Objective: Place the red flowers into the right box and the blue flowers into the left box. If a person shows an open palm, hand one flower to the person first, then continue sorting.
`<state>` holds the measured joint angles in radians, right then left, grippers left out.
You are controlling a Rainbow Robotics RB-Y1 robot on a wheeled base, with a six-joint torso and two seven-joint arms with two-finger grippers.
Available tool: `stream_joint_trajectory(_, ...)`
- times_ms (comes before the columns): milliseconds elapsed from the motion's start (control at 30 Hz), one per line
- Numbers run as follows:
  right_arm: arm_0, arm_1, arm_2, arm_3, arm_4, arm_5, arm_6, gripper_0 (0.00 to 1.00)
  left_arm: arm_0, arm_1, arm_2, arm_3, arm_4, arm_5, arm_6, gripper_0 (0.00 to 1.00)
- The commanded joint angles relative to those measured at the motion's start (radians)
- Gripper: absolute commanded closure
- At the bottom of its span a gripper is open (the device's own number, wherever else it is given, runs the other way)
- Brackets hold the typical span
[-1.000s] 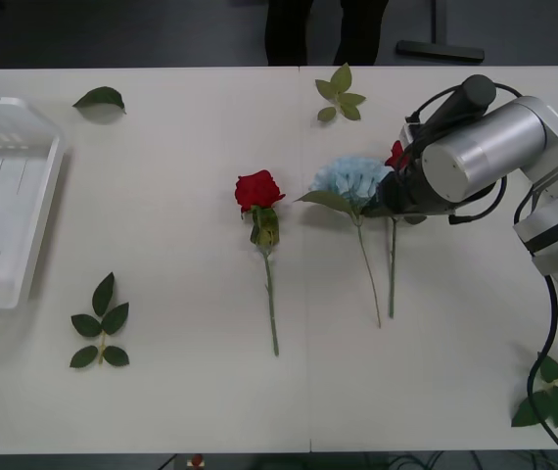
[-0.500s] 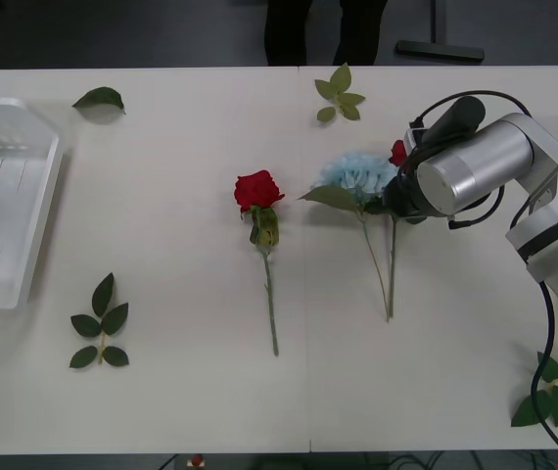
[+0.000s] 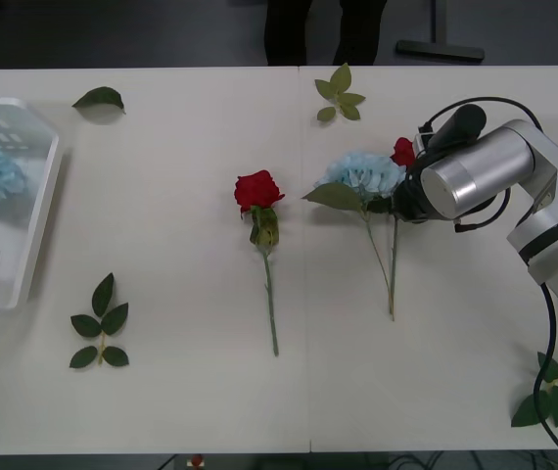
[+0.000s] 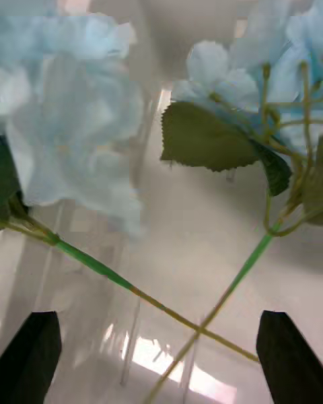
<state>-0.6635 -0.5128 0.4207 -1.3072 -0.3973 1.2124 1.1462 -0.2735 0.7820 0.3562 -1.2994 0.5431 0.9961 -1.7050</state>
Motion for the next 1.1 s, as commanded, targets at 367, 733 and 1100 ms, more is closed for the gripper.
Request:
stream_joint_trajectory(367,-0.028,-0.006,0.043,-0.003,0.026,-0.007,0.066,0.00,-0.087,0.005,0.041,-0.459,0.166,0.427,0.027,0.02)
stream_joint_trajectory(733,-0.028,-0.004,0.064,-0.003,0.015,-0.008,0.058,0.53,-0.144,-0.076,-0.241,-0.572,0.402,0.342,0.051,0.01)
stream_joint_trajectory(1100,-0.028,-0.004,0.064,-0.003,-0.008,-0.008,0.047,1.00,-0.150,-0.256,-0.643,-0.500,0.161,0.069,0.211,0.02)
